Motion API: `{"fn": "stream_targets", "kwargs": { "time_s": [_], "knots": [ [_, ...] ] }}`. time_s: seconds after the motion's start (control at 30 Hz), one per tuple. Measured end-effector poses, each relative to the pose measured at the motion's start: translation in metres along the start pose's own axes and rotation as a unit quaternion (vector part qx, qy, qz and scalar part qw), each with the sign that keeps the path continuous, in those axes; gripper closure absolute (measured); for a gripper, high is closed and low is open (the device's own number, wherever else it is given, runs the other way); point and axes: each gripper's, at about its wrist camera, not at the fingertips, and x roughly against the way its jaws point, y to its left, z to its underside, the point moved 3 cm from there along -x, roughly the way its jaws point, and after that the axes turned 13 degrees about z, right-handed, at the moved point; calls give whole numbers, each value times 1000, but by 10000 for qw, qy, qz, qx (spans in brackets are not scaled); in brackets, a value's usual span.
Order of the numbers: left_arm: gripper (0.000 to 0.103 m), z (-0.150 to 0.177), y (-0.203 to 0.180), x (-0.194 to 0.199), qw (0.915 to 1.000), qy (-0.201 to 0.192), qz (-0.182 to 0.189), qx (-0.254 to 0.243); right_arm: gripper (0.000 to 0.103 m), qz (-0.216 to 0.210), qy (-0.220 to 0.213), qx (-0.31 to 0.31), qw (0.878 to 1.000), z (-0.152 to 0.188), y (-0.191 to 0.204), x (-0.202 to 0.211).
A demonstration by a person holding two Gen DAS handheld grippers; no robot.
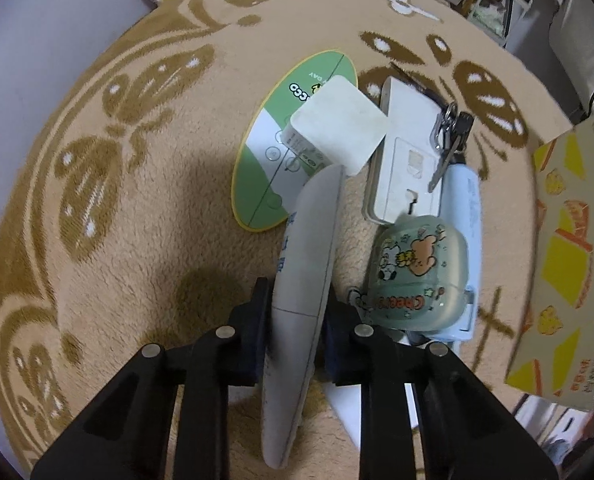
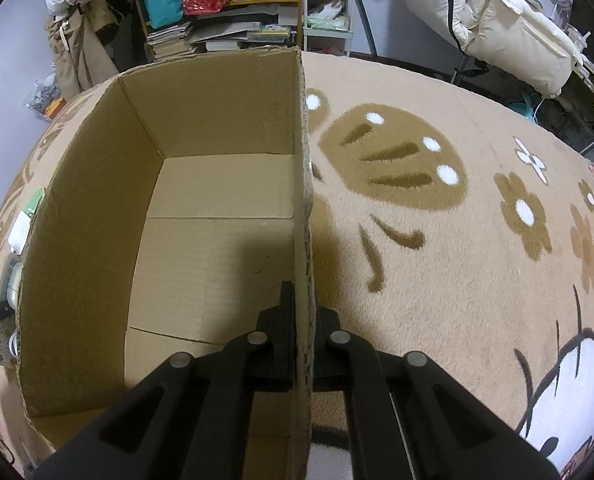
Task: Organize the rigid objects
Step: 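Grasp the white remote control from the pile with the left tool, then carry the white remote control over the cardboard box with the left tool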
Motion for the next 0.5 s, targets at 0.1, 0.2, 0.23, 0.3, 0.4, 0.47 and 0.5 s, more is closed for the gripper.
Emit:
{"fn": "stream_targets", "kwargs": {
  "time_s": [0.1,0.2,0.23,0.3,0.4,0.47,0.5],
  "knots": [
    [83,6,1,11,9999,-99,-22,28,98,-73,18,-46,10000,2,-4,-3],
    [83,5,4,23,9995,-273,-70,104,98,-84,40,16,10000,2,-4,-3],
    [83,4,3,26,9994,-323,-121,98,98,-74,28,30,10000,2,-4,-3],
    [83,2,3,33,9989,-410,-192,75,98,-55,11,49,10000,2,-3,-3],
    [83,0,0,41,9984,-514,-236,63,98,-96,19,11,10000,2,-4,-4],
    [83,0,-5,47,9979,-569,-297,4,98,-137,29,8,9999,2,-5,-4],
    [83,5,-7,44,9977,-596,-333,-26,98,-136,24,10,9999,2,-5,-3]
  ]
}}
